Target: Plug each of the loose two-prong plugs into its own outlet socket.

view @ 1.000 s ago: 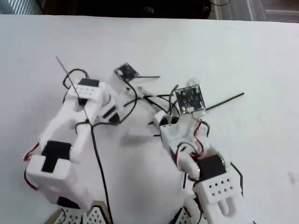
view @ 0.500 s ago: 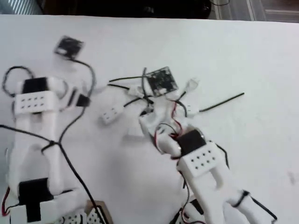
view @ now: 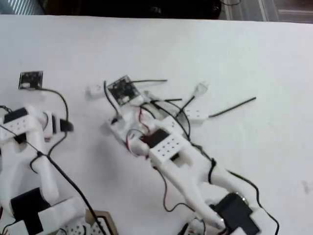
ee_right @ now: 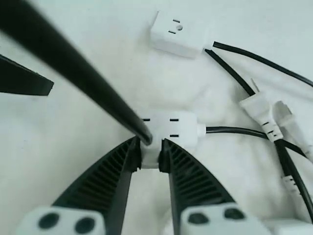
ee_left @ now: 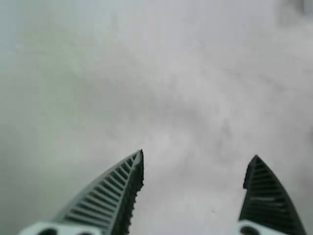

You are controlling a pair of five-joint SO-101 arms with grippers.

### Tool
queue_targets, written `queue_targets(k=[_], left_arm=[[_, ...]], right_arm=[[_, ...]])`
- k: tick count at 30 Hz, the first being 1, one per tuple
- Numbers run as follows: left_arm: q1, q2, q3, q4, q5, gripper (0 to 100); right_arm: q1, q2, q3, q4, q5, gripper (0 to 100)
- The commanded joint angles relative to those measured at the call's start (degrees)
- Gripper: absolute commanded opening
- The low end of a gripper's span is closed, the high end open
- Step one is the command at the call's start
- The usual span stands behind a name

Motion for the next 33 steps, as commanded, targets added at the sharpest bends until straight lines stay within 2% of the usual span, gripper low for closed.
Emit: queue_targets(k=[1, 9, 15, 25, 33], left_arm=[[-0.5, -3.4, 2.9, -5.0, 2.5, 32], [1.3, -3.4, 4.7, -6.1, 2.6, 32], [1.3, -3.4, 4.7, -6.1, 2.6, 32], [1.1, -3.0, 4.8, -6.1, 2.6, 32], [1.1, -2.9, 4.8, -6.1, 2.6, 32]], right_arm=[[-0.4, 3.0, -3.0, -7.2, 0.4, 1.8], [-0.5, 8.9, -3.1, -14.1, 0.6, 1.7], [-2.4, 11.9, -3.2, -15.0, 3.0, 1.7], [-2.4, 16.6, -7.2, -12.7, 3.4, 1.7], [-0.8, 9.3, -8.4, -7.0, 5.4, 1.7]])
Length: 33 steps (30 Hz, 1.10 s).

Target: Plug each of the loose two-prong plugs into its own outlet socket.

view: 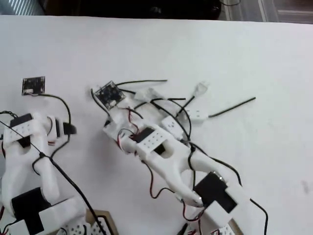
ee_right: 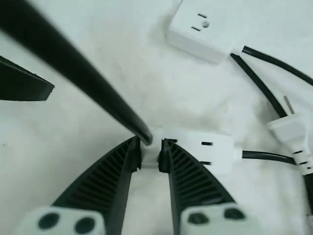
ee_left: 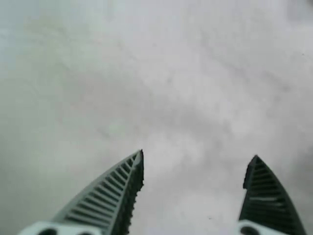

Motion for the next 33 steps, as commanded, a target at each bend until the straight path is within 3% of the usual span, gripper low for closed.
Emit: queue_targets(k=[1, 12, 33], left_arm=[[0.7, -2.9, -0.2, -0.9, 0.6, 32], [0.7, -2.9, -0.1, -0.9, 0.6, 32], [0.7, -2.9, 0.1, -0.9, 0.6, 32]], right_arm=[[0.8, -6.6, -2.6, 1.5, 0.5, 1.7], [4.2, -3.5, -2.7, 1.2, 1.0, 1.7], [1.5, 0.7, -2.7, 5.4, 1.0, 1.7]])
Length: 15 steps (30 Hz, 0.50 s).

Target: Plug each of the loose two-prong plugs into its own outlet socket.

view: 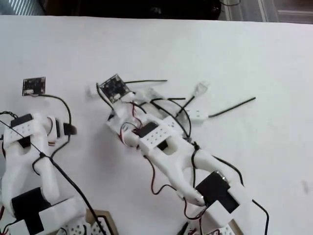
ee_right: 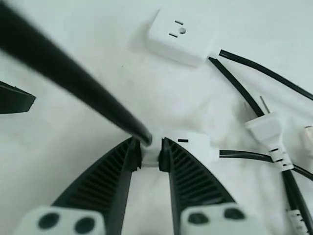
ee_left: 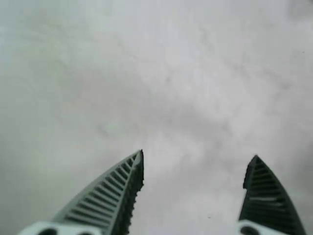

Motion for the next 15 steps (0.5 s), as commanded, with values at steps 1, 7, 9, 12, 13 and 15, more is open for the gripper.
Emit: queue_targets(k=[1, 7, 9, 12, 13, 15], left_arm=[[0.7, -3.1, 0.4, -1.3, 0.6, 32], [0.7, -3.3, 1.4, -2.9, 0.6, 32], [0.7, -3.3, 1.4, -2.9, 0.6, 32], [0.7, -3.3, 1.4, -2.9, 0.6, 32], [0.7, -3.3, 1.4, -2.9, 0.6, 32], [0.7, -3.3, 1.4, -2.9, 0.6, 32]], right_arm=[[-0.8, 0.2, -0.5, 2.3, 0.5, 1.7], [-0.9, 2.1, -0.8, 3.1, 4.1, 1.7], [-1.1, 4.4, -2.3, 3.6, 5.5, 1.7], [-0.9, 7.6, -6.1, 5.9, 5.7, 1.7], [-0.9, 8.4, -7.7, 7.9, 5.7, 1.7], [-1.0, 9.5, -10.6, 12.3, 5.6, 1.7]])
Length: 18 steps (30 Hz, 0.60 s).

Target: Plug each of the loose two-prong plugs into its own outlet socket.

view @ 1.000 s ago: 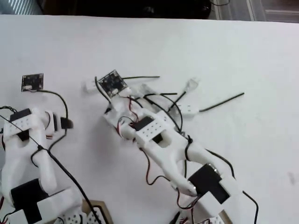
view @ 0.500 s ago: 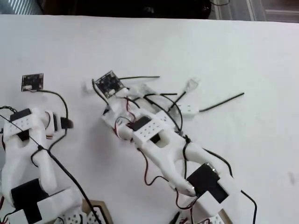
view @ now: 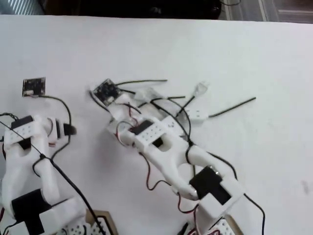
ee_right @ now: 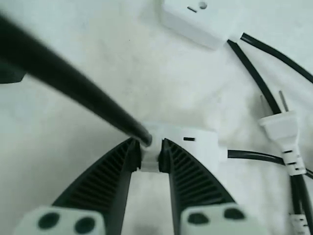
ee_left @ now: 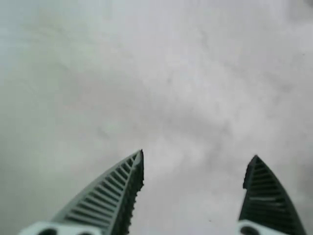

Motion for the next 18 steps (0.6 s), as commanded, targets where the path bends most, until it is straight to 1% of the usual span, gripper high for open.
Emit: queue_targets(k=[1, 5, 13, 15, 18], left_arm=[[0.7, -2.4, -0.2, -1.0, 0.6, 32], [0.7, -2.4, -0.2, -1.0, 0.6, 32], [0.7, -2.4, -0.1, -1.0, 0.6, 32], [0.7, -2.4, -0.1, -1.0, 0.6, 32], [0.7, -2.4, 0.0, -1.0, 0.6, 32]], right_arm=[[-0.7, 3.3, -6.0, 8.7, 0.4, 1.7], [-0.7, 3.3, -7.3, 12.3, 0.4, 1.8], [-0.7, 2.2, -7.3, 12.8, 0.1, 2.5], [-0.7, -0.8, -7.4, 14.9, 0.1, 5.9], [-1.6, -7.7, -7.4, 18.9, 0.1, 14.1]])
